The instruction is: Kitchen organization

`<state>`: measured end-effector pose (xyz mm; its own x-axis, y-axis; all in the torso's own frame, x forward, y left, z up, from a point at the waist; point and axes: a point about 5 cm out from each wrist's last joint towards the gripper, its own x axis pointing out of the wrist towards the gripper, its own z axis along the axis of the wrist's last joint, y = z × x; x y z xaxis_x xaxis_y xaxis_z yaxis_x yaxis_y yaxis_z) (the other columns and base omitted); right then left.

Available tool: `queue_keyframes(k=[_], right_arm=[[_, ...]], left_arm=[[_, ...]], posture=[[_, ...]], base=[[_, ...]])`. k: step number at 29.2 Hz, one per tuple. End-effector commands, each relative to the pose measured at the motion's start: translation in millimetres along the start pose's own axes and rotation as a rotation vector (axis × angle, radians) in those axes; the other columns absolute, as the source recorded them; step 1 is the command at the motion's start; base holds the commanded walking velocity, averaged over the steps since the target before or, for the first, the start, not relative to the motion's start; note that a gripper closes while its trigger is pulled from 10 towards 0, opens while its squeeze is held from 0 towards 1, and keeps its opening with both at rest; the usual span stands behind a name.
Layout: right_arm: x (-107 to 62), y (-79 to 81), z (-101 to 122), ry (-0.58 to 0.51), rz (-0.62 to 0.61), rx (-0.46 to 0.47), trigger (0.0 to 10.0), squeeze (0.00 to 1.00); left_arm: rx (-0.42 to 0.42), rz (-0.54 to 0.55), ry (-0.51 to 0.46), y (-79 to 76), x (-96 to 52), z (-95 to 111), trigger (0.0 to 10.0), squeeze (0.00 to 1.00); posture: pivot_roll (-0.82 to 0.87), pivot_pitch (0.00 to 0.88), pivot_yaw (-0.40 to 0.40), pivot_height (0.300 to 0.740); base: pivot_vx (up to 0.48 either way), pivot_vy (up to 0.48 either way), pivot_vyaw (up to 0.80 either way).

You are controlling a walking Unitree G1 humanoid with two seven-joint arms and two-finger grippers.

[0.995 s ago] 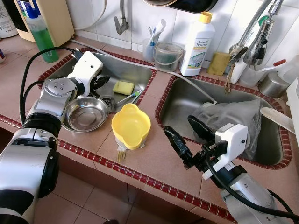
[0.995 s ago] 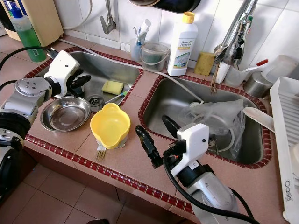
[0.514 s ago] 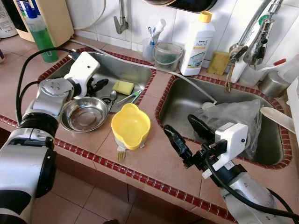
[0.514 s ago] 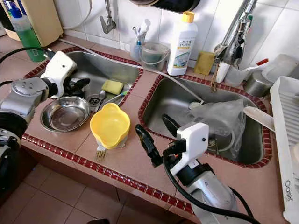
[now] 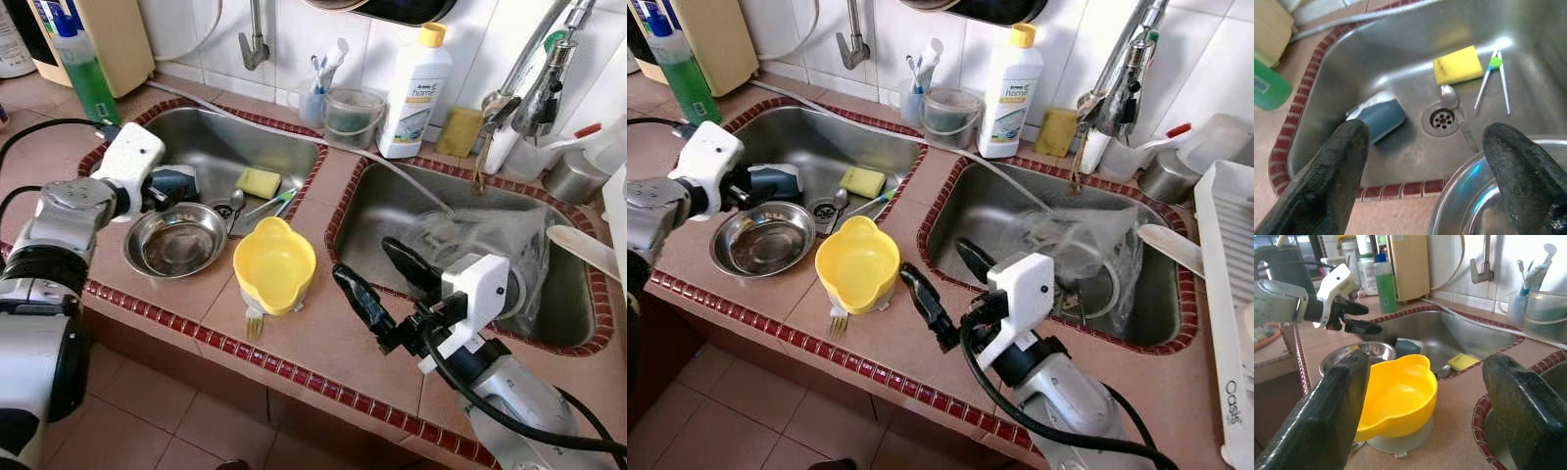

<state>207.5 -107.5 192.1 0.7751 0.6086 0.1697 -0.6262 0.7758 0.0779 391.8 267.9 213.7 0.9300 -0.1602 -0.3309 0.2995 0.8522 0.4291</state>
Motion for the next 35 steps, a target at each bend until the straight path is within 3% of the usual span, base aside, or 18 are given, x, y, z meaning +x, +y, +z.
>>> queue_keyframes(k=[1,2,10,21,35], right_arm=[[0.6,0.3,-1.5,0.015,0.026,-0.012,10.0,0.00],[0.6,0.2,-1.5,0.016,0.030,-0.014,10.0,0.00],[1.5,-0.3,-2.2,0.028,0.065,-0.024,10.0,0.00],[3.0,0.0,-5.5,0.041,0.098,-0.022,10.0,0.00],[5.1,1.1,-5.9,0.038,0.111,-0.018,10.0,0.00]], left_arm=[[-0.024,0.003,0.015,4.7,-4.5,-8.0,10.0,0.24],[-0.034,0.000,0.019,5.3,-5.5,-10.1,10.0,0.00],[-0.095,-0.033,0.054,8.0,-13.8,-30.0,10.0,0.00],[-0.186,-0.063,0.044,14.7,-24.4,-38.8,10.0,0.00],[-0.221,-0.077,0.117,13.6,-28.5,-51.4,10.0,0.00]], posture=[[0.02,0.118,-0.045,0.740],[0.02,0.115,-0.050,0.740],[0.02,0.106,-0.062,0.740],[0.04,0.093,-0.080,0.740],[0.05,0.094,-0.083,0.740]], base=[[0.000,0.000,0.00],[0.000,0.000,0.00],[0.000,0.000,0.00],[0.000,0.000,0.00],[0.000,0.000,0.00]])
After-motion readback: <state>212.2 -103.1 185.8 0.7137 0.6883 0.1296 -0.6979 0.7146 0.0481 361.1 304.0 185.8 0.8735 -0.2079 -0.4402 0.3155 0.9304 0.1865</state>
